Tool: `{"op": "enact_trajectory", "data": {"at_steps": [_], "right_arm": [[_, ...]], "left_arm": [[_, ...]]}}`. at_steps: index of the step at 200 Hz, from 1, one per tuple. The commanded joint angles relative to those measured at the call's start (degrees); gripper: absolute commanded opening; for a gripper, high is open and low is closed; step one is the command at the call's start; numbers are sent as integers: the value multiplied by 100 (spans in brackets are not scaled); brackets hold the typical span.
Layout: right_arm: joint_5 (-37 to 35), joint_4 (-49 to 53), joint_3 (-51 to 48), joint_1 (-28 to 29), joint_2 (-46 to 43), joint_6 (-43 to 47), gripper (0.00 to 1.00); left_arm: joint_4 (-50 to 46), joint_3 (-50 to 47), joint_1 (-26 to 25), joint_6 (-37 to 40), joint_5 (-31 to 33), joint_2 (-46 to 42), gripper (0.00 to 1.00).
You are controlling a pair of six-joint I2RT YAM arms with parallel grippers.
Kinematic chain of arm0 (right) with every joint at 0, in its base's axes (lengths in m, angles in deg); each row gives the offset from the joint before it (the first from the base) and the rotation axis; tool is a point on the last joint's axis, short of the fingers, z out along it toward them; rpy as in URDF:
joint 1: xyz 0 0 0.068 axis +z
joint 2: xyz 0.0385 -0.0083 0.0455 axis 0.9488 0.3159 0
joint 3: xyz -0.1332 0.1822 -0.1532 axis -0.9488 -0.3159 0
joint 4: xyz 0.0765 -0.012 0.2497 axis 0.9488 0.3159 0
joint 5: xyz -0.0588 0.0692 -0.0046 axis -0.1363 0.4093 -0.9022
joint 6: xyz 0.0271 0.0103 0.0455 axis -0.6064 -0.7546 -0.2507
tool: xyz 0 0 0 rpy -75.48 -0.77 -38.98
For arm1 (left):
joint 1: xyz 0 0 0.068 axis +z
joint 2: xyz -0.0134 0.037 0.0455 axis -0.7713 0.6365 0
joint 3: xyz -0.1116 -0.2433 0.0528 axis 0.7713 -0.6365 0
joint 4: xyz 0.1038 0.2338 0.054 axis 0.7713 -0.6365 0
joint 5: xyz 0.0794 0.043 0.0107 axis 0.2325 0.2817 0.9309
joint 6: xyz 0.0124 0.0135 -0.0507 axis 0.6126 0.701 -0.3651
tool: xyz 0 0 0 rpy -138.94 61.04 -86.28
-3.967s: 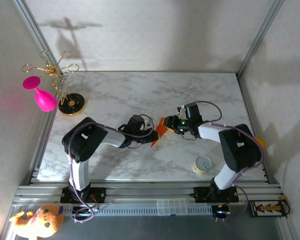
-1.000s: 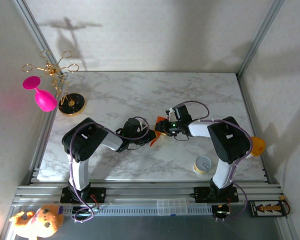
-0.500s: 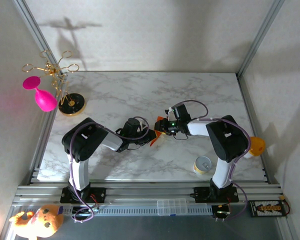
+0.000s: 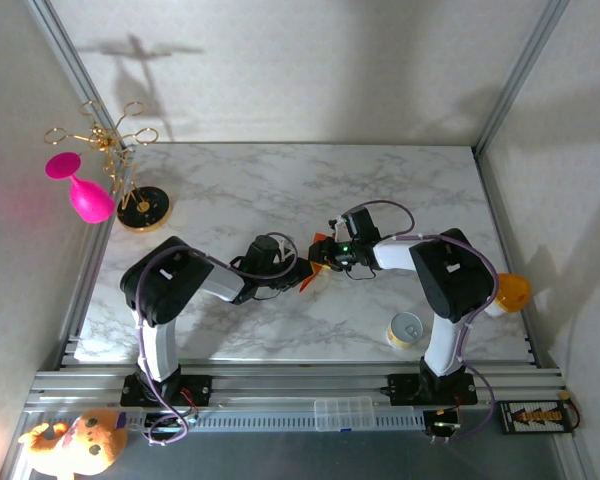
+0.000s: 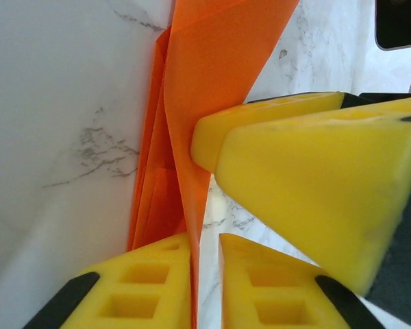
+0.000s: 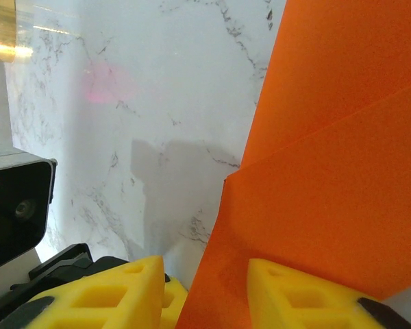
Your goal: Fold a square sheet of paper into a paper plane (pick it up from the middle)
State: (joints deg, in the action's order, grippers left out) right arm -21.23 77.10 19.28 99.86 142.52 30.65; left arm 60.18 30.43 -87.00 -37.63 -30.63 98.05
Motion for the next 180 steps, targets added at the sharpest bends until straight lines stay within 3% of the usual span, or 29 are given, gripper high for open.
{"op": "enact_trajectory", "data": {"at_steps": [1, 53, 153, 180], "right_arm": [[-69, 184, 114, 43, 141, 134, 38], [-70, 205, 154, 48, 177, 140, 38], [-80, 308, 209, 55, 249, 135, 38], [-100, 356, 226, 50, 256, 135, 37]], "left_arm": [[-564, -218, 67, 66, 128, -235, 20], [-934, -338, 63, 145, 208, -689, 22], [-1625, -100, -59, 433, 438, -551, 11], [-1924, 66, -83, 586, 531, -645, 13]]}}
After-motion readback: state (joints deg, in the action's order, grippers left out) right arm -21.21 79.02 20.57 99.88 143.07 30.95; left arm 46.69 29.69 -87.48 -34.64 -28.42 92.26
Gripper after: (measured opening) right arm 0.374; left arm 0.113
